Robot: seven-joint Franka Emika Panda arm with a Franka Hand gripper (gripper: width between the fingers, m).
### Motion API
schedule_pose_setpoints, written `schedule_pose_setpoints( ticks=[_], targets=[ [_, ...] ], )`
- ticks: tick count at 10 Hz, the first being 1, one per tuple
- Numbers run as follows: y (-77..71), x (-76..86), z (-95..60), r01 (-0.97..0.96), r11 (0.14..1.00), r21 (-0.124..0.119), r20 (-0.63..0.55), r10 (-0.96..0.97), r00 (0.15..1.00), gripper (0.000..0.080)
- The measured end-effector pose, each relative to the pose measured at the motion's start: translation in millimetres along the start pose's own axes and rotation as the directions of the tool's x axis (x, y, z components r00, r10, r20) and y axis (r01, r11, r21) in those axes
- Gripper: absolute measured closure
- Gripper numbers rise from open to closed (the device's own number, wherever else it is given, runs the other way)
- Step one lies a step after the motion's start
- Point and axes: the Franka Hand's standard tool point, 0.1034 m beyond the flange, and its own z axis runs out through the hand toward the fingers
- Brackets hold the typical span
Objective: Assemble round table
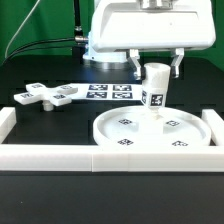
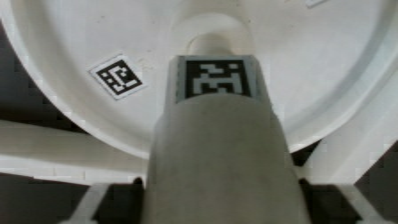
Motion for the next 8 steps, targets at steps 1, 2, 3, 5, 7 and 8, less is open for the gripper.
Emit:
schedule_pose_setpoints(
  ticks=[1,2,3,5,7,8],
  targets=[
    [0.1,-1.4,1.9,-0.001,1.0,0.0,0.002,0.001,1.0,0.039],
    [-0.6,-4.0,5.6,-0.001,1.0,0.002,0.009,0.001,1.0,0.039],
    [-1.5,-4.8,8.0,0.0,1.0,0.003,0.011,0.0,1.0,0.039],
    [-2.8,-5.3,9.7,0.003,1.0,0.004,0.01,-0.003,1.0,0.039],
    [-0.5,-3.8,10.3,0.014,1.0,-0.002,-0.004,-0.014,1.0,0.039],
    [-0.6,-3.9,10.4,0.014,1.0,-0.002,-0.004,-0.014,1.0,0.039]
  ],
)
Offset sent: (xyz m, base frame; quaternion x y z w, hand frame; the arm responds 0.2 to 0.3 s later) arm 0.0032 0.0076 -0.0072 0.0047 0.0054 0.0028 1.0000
